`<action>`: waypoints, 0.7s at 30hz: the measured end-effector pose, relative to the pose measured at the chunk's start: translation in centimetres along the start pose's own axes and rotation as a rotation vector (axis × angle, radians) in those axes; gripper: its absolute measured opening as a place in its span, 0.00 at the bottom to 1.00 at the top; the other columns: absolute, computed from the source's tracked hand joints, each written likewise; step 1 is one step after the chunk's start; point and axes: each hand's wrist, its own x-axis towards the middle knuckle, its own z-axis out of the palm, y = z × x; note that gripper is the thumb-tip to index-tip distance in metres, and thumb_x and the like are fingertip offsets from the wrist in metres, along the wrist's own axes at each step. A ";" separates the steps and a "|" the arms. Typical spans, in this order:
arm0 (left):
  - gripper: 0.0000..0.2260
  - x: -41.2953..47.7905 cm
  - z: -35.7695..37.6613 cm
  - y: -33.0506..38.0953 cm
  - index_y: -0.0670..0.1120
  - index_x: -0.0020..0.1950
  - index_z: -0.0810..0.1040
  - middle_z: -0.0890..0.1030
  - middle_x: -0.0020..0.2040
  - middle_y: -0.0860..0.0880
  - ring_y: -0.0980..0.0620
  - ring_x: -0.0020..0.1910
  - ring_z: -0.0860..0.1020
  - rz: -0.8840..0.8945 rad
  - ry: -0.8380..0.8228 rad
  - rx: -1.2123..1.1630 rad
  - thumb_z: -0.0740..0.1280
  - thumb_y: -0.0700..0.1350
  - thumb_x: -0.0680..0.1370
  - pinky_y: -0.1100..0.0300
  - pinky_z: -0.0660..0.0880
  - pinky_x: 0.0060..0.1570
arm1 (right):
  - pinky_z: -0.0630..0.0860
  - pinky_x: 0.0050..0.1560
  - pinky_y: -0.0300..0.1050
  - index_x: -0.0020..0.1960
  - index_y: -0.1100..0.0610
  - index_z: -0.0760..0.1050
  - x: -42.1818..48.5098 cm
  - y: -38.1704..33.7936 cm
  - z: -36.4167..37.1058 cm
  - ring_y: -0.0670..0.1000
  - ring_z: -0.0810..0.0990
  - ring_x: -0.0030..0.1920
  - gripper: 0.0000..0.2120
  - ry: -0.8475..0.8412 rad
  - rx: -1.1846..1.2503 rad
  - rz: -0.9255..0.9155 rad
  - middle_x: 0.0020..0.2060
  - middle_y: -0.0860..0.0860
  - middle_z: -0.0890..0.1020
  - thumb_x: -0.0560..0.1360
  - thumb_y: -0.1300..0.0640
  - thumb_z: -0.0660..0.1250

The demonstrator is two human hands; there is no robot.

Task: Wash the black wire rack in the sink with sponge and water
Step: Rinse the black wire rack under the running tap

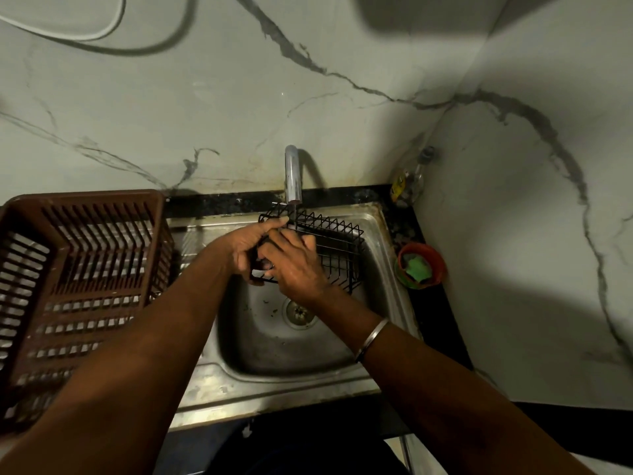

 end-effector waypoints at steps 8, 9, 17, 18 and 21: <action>0.20 0.5 -0.7 -2.8 0.45 0.53 0.86 0.86 0.53 0.42 0.46 0.50 0.85 0.257 -0.166 -0.199 0.81 0.57 0.70 0.52 0.82 0.50 | 0.63 0.67 0.52 0.68 0.54 0.75 -0.8 0.7 0.1 0.53 0.70 0.73 0.22 0.026 0.187 -0.094 0.70 0.52 0.77 0.79 0.46 0.73; 0.21 0.7 -0.6 -3.2 0.44 0.56 0.84 0.85 0.54 0.41 0.45 0.52 0.84 0.293 -0.166 -0.226 0.79 0.56 0.72 0.52 0.81 0.52 | 0.64 0.68 0.52 0.68 0.55 0.75 -1.0 0.8 0.1 0.53 0.71 0.73 0.20 0.057 0.210 -0.082 0.70 0.53 0.77 0.80 0.47 0.72; 0.26 -0.1 2.1 -3.8 0.39 0.54 0.87 0.86 0.58 0.38 0.43 0.57 0.87 0.383 -0.087 -0.409 0.67 0.62 0.82 0.52 0.83 0.58 | 0.68 0.68 0.56 0.65 0.57 0.77 -0.9 -0.3 0.9 0.55 0.74 0.67 0.15 0.170 0.266 0.008 0.65 0.56 0.78 0.81 0.53 0.63; 0.31 -0.3 2.5 -3.8 0.38 0.55 0.86 0.86 0.59 0.37 0.42 0.58 0.86 0.364 -0.055 -0.436 0.63 0.66 0.82 0.52 0.82 0.60 | 0.69 0.66 0.56 0.64 0.58 0.78 -0.7 -0.4 0.8 0.55 0.74 0.65 0.14 0.167 0.246 0.004 0.63 0.56 0.79 0.80 0.54 0.63; 0.41 -0.6 3.2 -3.9 0.37 0.52 0.89 0.86 0.59 0.36 0.41 0.59 0.86 0.309 -0.055 -0.473 0.58 0.75 0.79 0.48 0.77 0.68 | 0.70 0.60 0.57 0.61 0.59 0.79 -0.6 -0.9 1.0 0.57 0.75 0.61 0.12 0.171 0.186 -0.046 0.59 0.57 0.79 0.79 0.58 0.66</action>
